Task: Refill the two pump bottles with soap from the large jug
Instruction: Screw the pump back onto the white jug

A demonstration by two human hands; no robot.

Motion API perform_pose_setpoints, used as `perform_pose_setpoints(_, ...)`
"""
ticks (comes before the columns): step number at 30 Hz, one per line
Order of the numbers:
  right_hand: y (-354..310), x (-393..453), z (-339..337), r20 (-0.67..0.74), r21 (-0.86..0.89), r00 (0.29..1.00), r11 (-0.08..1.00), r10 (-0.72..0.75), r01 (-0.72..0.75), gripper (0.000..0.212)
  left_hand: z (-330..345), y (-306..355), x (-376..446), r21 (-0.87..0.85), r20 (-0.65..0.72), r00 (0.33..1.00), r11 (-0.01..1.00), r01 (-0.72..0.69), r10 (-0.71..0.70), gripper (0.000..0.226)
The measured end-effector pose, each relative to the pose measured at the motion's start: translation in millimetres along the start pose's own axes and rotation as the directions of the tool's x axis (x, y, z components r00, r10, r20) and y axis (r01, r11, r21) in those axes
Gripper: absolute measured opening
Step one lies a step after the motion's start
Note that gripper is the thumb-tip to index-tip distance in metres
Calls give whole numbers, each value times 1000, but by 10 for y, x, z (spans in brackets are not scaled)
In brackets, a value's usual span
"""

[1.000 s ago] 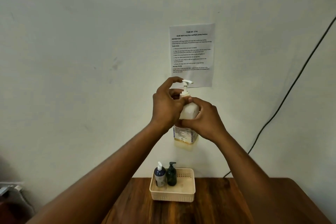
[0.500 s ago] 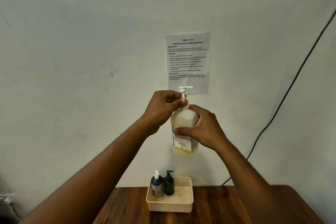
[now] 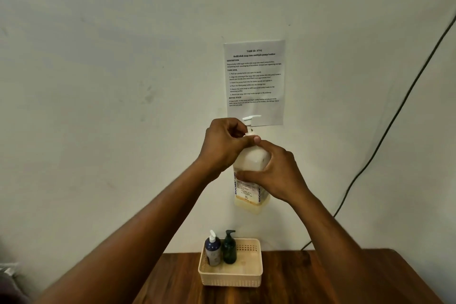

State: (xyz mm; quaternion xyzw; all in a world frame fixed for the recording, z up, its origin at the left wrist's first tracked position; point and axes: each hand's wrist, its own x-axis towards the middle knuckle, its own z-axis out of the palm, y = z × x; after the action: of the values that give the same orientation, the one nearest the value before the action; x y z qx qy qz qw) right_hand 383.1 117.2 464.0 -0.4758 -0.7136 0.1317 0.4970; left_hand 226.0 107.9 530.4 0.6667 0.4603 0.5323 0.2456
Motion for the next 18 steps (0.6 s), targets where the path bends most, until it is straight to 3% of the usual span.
perform_pose_setpoints(2, 21, -12, -3, 17, -3, 1000, 1000, 4, -4, 84, -58, -19, 12, -52, 137, 990, 998, 42, -34, 17)
perform_pose_setpoints(6, 20, -10, -5, 34, 20, 999, 1000, 22, -22, 78, -167, -36, 47, -143, 339, 938, 981, 134, -79, 28)
perform_pose_setpoints(9, -8, 31, -15, 29, 12, 1000, 1000, 11, -11, 77, -158, -10, 60, -195, 193, 980, 976, 96, -58, 19)
perform_pose_setpoints(12, -36, 50, -11, 25, -4, 1000, 1000, 7, -7, 81, -74, -8, 43, -198, 44, 999, 980, 32, -24, 33)
perform_pose_setpoints(15, -54, 43, -3, 32, -2, 999, 1000, 2, -2, 84, -60, -19, 57, -202, 35, 999, 979, 40, -33, 27)
perform_pose_setpoints(18, -59, 37, -14, 20, 29, 1000, 999, 18, -19, 81, -130, -21, 92, -246, 132, 989, 965, 92, -61, 20)
